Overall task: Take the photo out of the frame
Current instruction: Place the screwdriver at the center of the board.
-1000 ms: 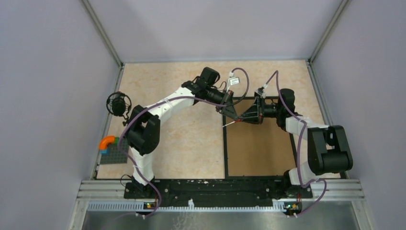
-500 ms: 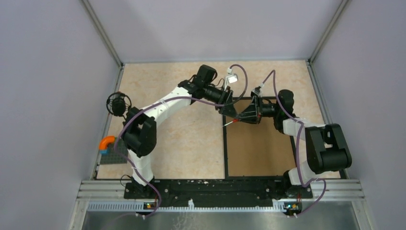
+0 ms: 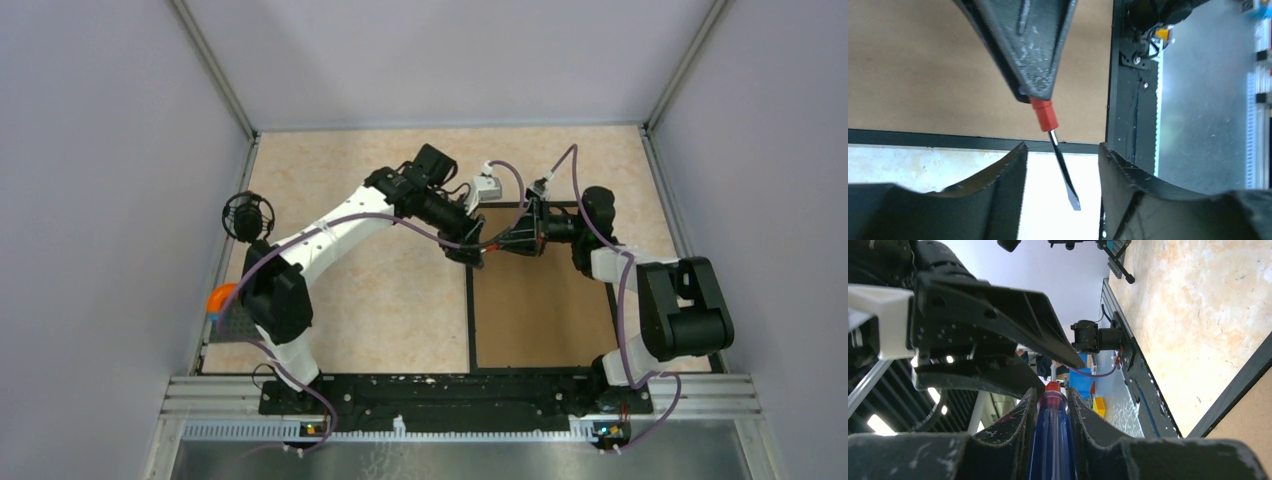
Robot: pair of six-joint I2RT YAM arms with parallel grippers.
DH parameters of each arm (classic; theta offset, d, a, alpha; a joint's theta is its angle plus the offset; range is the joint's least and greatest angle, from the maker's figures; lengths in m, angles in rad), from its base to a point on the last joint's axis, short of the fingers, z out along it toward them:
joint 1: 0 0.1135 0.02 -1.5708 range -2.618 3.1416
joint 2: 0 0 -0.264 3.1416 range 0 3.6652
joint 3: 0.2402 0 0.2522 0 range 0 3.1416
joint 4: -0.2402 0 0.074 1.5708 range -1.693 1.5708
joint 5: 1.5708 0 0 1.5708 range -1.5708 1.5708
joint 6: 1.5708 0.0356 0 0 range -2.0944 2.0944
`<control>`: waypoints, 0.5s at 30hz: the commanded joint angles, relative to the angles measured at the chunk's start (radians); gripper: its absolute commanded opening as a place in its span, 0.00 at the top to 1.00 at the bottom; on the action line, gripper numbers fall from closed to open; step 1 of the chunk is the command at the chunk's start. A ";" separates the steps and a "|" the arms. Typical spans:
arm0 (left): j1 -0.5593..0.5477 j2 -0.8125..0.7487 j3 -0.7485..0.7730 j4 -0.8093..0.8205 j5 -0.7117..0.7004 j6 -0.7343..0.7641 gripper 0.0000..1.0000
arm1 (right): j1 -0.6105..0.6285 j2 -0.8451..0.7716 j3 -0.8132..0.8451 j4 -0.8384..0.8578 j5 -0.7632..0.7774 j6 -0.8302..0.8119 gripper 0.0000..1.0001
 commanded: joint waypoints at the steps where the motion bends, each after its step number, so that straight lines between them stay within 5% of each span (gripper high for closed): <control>1: -0.031 0.019 0.044 -0.053 -0.094 0.026 0.51 | 0.014 -0.016 0.017 0.039 0.015 -0.020 1.00; 4: -0.031 0.048 0.077 -0.039 -0.066 -0.034 0.71 | 0.027 -0.045 0.023 -0.046 0.023 -0.102 1.00; 8: -0.037 0.055 0.075 0.103 -0.019 -0.156 1.00 | 0.061 -0.089 0.104 -0.454 0.061 -0.435 1.00; 10: -0.039 0.055 0.055 0.204 -0.004 -0.228 1.00 | 0.086 -0.100 0.139 -0.571 0.073 -0.531 1.00; 15: -0.046 0.055 -0.037 0.515 0.023 -0.394 1.00 | 0.117 -0.100 0.122 -0.514 0.058 -0.488 1.00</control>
